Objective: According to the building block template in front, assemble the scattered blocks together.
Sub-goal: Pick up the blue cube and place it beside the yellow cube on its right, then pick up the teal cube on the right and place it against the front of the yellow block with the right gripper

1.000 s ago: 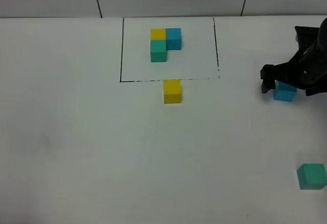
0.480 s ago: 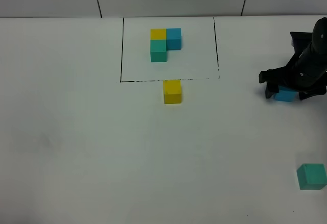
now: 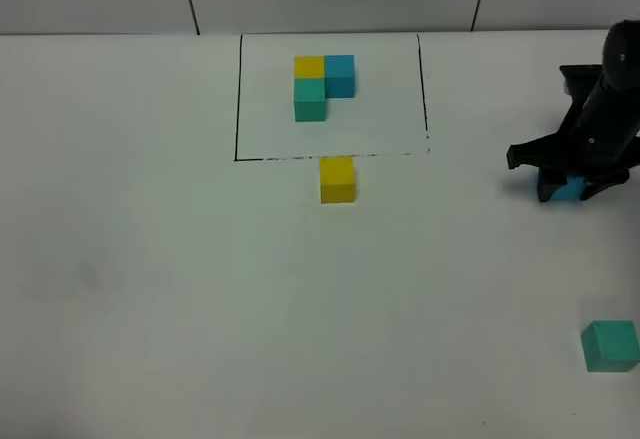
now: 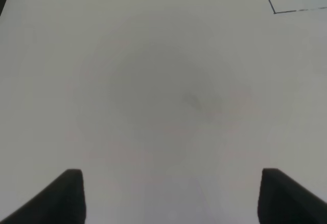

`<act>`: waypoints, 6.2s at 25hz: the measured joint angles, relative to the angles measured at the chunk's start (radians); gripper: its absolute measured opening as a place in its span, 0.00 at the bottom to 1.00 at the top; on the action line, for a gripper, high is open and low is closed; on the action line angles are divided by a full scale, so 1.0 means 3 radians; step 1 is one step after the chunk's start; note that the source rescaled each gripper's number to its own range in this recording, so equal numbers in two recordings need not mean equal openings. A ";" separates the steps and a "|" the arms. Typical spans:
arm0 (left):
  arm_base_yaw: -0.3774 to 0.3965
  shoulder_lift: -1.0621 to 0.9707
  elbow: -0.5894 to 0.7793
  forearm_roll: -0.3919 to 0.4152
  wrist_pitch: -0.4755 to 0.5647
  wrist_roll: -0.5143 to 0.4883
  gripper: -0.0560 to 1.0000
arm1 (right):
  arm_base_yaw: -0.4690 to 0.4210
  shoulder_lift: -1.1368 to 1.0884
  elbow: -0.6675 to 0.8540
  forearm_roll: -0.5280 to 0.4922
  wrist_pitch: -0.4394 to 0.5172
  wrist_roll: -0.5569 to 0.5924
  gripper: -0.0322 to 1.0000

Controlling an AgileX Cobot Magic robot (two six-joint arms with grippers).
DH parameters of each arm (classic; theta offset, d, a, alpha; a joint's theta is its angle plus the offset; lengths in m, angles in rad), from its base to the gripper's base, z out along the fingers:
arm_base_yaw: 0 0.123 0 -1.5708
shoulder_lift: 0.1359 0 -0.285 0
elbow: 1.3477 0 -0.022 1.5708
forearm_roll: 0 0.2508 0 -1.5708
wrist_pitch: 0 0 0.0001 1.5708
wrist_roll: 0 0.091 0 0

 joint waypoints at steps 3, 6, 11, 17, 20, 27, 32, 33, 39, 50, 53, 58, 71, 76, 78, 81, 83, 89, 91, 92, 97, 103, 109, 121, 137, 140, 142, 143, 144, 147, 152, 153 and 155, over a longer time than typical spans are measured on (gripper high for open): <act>0.0000 0.0000 0.0000 0.0000 0.0000 0.0000 0.64 | 0.0308 0.0000 -0.0255 -0.0260 0.0341 -0.0687 0.04; 0.0000 0.0000 0.0000 0.0000 0.0000 0.0000 0.64 | 0.0680 0.0000 -0.0405 -0.0565 0.0551 -0.1635 0.04; 0.0000 0.0000 0.0000 0.0000 0.0000 0.0000 0.64 | 0.1038 0.0034 -0.0573 -0.0575 0.0529 -0.2814 0.04; 0.0000 0.0000 0.0000 0.0000 0.0000 0.0000 0.64 | 0.1117 0.0256 -0.0927 -0.0023 0.0658 -0.3682 0.04; 0.0000 0.0000 0.0000 0.0000 0.0000 0.0000 0.64 | 0.1124 0.0387 -0.1119 0.0104 0.0709 -0.3808 0.04; 0.0000 0.0000 0.0000 0.0000 0.0000 0.0000 0.64 | 0.1124 0.0564 -0.1316 0.0217 0.0768 -0.3888 0.04; 0.0000 0.0000 0.0000 0.0000 0.0000 0.0000 0.64 | 0.1124 0.0609 -0.1320 0.0347 0.0732 -0.3924 0.04; 0.0000 0.0000 0.0000 0.0000 0.0000 0.0000 0.64 | 0.1124 0.0609 -0.1320 0.0360 0.0720 -0.3933 0.04; 0.0000 0.0000 0.0000 0.0000 0.0000 0.0000 0.64 | 0.1124 0.0710 -0.1423 0.0450 0.0683 -0.3933 0.04; 0.0000 0.0000 0.0000 0.0000 0.0000 0.0000 0.64 | 0.1175 0.0911 -0.1552 0.0419 0.0666 -0.3871 0.04; 0.0000 0.0000 0.0000 0.0000 0.0000 0.0000 0.64 | 0.1204 0.0911 -0.1559 0.0411 0.0617 -0.3871 0.04; 0.0000 0.0000 0.0000 0.0000 0.0000 0.0000 0.64 | 0.1222 0.0911 -0.1568 0.0397 0.0605 -0.3871 0.04; 0.0000 0.0000 0.0000 0.0000 0.0000 0.0000 0.64 | 0.1226 0.0940 -0.1572 0.0386 0.0605 -0.3867 0.04; 0.0000 0.0000 0.0000 0.0000 0.0000 0.0000 0.64 | 0.1237 0.0940 -0.1572 0.0386 0.0592 -0.3867 0.04; 0.0000 0.0000 0.0000 0.0000 0.0000 0.0000 0.64 | 0.1252 0.0940 -0.1572 0.0386 0.0571 -0.3867 0.04; 0.0000 0.0000 0.0000 0.0000 0.0000 0.0000 0.64 | 0.1258 0.0940 -0.1572 0.0423 0.0546 -0.3867 0.04; 0.0000 0.0000 0.0000 0.0000 0.0000 0.0000 0.64 | 0.1258 0.0944 -0.1572 0.0430 0.0546 -0.3850 0.04; 0.0000 0.0000 0.0000 0.0000 0.0000 0.0000 0.64 | 0.1258 0.0944 -0.1572 0.0433 0.0546 -0.3792 0.04; 0.0000 0.0000 0.0000 0.0000 0.0000 0.0000 0.64 | 0.1258 0.0944 -0.1572 0.0422 0.0546 -0.3792 0.04; 0.0000 0.0000 0.0000 0.0000 0.0000 0.0000 0.64 | 0.1258 0.0944 -0.1572 0.0414 0.0546 -0.3792 0.04; 0.0000 0.0000 0.0000 0.0000 0.0000 0.0000 0.64 | 0.1258 0.0944 -0.1574 0.0404 0.0549 -0.3850 0.04; 0.0000 0.0000 0.0000 0.0000 0.0000 0.0000 0.64 | 0.1262 0.0944 -0.1574 0.0373 0.0552 -0.3874 0.04; 0.0000 0.0000 0.0000 0.0000 0.0000 0.0000 0.64 | 0.1262 0.0944 -0.1574 0.0349 0.0559 -0.3893 0.04; 0.0000 0.0000 0.0000 0.0000 0.0000 0.0000 0.64 | 0.1262 0.0944 -0.1574 0.0315 0.0565 -0.4108 0.17; 0.0000 0.0000 0.0000 0.0000 0.0000 0.0000 0.64 | 0.0938 0.0240 -0.1033 0.0317 0.0721 -0.2289 0.93; 0.0000 0.0000 0.0000 0.0000 0.0000 0.0000 0.64 | 0.0810 -0.0160 -0.0273 0.0317 0.0365 -0.1720 0.90; 0.0000 0.0000 0.0000 0.0000 0.0000 0.0000 0.64 | 0.0720 -0.0513 0.0240 0.0317 0.0010 -0.1306 0.89; 0.0000 0.0000 0.0000 0.0000 0.0000 0.0000 0.64 | 0.0662 -0.0663 0.0507 0.0317 -0.0131 -0.1107 0.89; 0.0000 0.0000 0.0000 0.0000 0.0000 0.0000 0.64 | 0.0599 -0.0837 0.0714 0.0320 -0.0283 -0.0954 0.89; 0.0000 0.0000 0.0000 0.0000 0.0000 0.0000 0.64 | 0.0422 -0.1243 0.1322 0.0317 -0.0499 -0.0529 0.88; 0.0000 0.0000 0.0000 0.0000 0.0000 0.0000 0.64 | 0.0217 -0.1659 0.1871 0.0317 -0.0502 -0.0114 0.88; 0.0000 0.0000 0.0000 0.0000 0.0000 0.0000 0.64 | 0.0182 -0.1719 0.1947 0.0317 -0.0502 -0.0081 0.88; 0.0000 0.0000 0.0000 0.0000 0.0000 0.0000 0.64 | 0.0123 -0.1824 0.2064 0.0314 -0.0498 -0.0056 0.88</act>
